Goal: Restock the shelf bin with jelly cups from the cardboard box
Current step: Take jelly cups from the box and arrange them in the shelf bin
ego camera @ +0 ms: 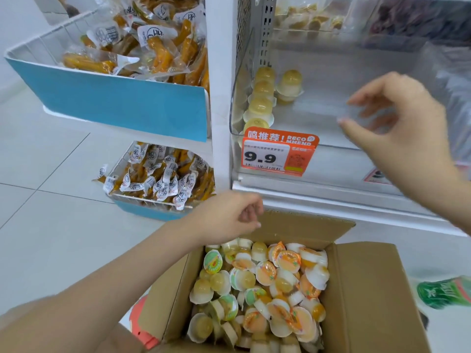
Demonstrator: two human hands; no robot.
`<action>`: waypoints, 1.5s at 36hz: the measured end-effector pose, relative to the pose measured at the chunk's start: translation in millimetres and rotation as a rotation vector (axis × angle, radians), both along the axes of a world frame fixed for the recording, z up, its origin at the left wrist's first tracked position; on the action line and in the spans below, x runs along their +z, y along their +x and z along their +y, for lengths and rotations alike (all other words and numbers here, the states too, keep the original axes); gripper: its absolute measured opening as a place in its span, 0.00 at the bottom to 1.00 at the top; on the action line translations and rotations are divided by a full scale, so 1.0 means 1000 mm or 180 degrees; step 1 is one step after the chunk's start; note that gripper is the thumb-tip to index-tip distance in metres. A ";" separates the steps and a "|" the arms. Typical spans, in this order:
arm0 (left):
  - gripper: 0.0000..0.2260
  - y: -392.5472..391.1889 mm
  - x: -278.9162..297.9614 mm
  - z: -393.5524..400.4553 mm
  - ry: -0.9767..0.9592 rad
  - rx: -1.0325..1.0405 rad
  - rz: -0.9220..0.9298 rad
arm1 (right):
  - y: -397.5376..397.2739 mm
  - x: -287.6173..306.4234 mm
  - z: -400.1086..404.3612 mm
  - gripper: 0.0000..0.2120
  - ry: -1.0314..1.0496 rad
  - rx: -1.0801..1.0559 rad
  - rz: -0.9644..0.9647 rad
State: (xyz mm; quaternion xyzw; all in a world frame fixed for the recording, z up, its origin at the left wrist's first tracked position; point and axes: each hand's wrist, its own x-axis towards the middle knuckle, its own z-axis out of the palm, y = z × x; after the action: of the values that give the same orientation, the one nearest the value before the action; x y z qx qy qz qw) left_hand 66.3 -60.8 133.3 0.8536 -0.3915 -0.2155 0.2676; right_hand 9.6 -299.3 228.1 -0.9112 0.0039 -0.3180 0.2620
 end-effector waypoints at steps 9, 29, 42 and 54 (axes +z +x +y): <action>0.13 -0.025 -0.130 0.019 0.2076 0.0489 -0.0005 | -0.074 -0.169 0.038 0.12 0.0180 0.0937 0.2261; 0.21 -0.040 -0.234 0.056 0.2937 -0.0233 0.0223 | -0.084 -0.358 0.116 0.23 -0.2073 0.2357 0.3492; 0.30 -0.022 -0.205 0.075 0.2158 0.0495 0.1462 | -0.063 -0.381 0.177 0.33 -0.0191 0.1816 0.3663; 0.29 -0.011 -0.135 0.097 0.1242 0.1325 0.2613 | -0.067 -0.332 0.148 0.27 0.1746 0.0799 0.3230</action>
State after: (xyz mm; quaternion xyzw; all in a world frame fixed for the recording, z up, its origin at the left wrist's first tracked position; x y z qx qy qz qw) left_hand 55.6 36.0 -2.0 0.7926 -0.0276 -0.5449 0.2722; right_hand -57.4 -151.6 -103.7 -0.8418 0.1029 0.2037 0.4891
